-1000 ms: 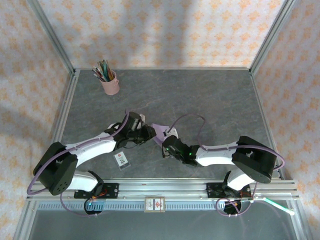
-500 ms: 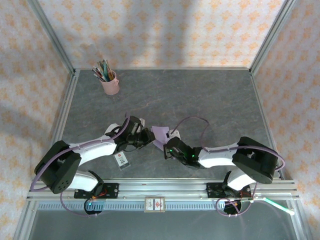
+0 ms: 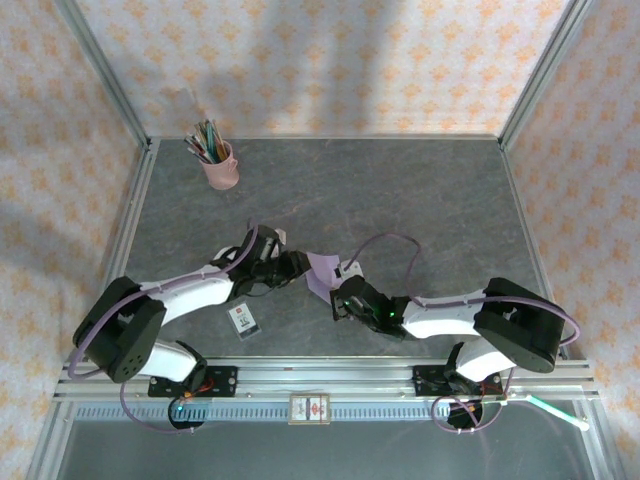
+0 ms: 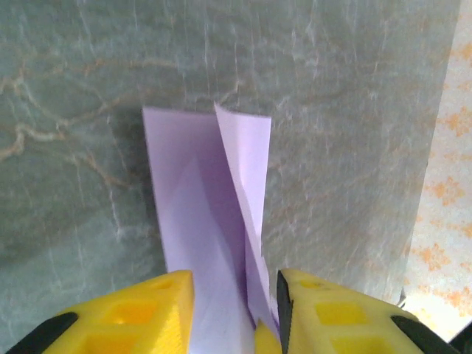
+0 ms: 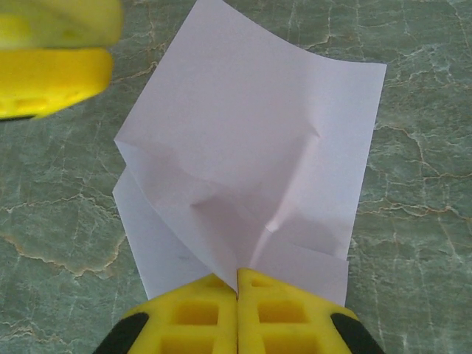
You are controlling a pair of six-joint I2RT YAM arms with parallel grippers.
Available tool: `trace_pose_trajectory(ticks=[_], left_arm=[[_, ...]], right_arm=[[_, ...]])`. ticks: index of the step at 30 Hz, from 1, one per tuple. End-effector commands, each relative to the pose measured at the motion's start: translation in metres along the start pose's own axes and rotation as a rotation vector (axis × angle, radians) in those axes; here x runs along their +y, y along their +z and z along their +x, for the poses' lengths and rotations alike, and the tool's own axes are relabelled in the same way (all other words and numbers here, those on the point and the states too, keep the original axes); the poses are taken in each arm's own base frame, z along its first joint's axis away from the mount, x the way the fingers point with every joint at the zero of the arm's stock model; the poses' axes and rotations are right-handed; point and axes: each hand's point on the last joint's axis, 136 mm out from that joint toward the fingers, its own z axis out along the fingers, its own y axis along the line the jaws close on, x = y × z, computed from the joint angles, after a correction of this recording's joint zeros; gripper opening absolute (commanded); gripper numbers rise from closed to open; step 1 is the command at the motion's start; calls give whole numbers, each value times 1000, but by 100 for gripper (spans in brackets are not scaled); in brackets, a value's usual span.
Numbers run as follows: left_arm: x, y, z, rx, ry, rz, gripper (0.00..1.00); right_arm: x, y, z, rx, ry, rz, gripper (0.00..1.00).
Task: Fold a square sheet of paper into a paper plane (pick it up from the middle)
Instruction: Fourth fold the wing at the center of the table.
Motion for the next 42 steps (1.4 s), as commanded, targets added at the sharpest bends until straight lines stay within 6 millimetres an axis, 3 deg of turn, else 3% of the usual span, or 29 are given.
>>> trace_pose_trajectory(ticks=[1, 23, 31, 42], left_arm=[[-11, 6, -9, -9, 46, 15, 39], [-10, 51, -4, 107, 92, -24, 42], [5, 61, -2, 161, 134, -124, 24], [12, 60, -16, 167, 188, -217, 4]], right_arm=[[-8, -4, -6, -32, -13, 29, 7], [-5, 2, -3, -19, -48, 22, 7], [-9, 3, -1, -13, -75, 43, 7], [-12, -1, 4, -6, -94, 44, 6]])
